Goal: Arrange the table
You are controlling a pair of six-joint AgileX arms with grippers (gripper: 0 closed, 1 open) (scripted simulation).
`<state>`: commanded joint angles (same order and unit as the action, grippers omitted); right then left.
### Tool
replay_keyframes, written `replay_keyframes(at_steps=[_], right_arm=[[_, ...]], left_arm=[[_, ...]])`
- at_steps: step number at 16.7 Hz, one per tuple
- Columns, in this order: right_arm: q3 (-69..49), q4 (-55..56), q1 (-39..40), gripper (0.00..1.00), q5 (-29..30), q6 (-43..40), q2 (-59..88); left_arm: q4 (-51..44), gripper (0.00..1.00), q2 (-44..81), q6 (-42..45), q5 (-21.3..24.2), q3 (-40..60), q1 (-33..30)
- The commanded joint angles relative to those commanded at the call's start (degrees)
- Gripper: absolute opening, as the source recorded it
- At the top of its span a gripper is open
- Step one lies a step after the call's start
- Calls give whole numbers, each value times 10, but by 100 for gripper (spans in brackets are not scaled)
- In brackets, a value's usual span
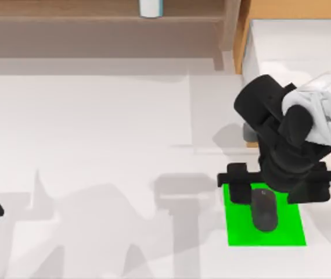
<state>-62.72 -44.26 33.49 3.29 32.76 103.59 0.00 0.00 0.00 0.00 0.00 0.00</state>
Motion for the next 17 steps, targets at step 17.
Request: replay_keyframes(at_steps=[17], right_arm=[[43,161,26,100,-3,-137,-21]], left_arm=[[0,100,0,0,0,0,0]])
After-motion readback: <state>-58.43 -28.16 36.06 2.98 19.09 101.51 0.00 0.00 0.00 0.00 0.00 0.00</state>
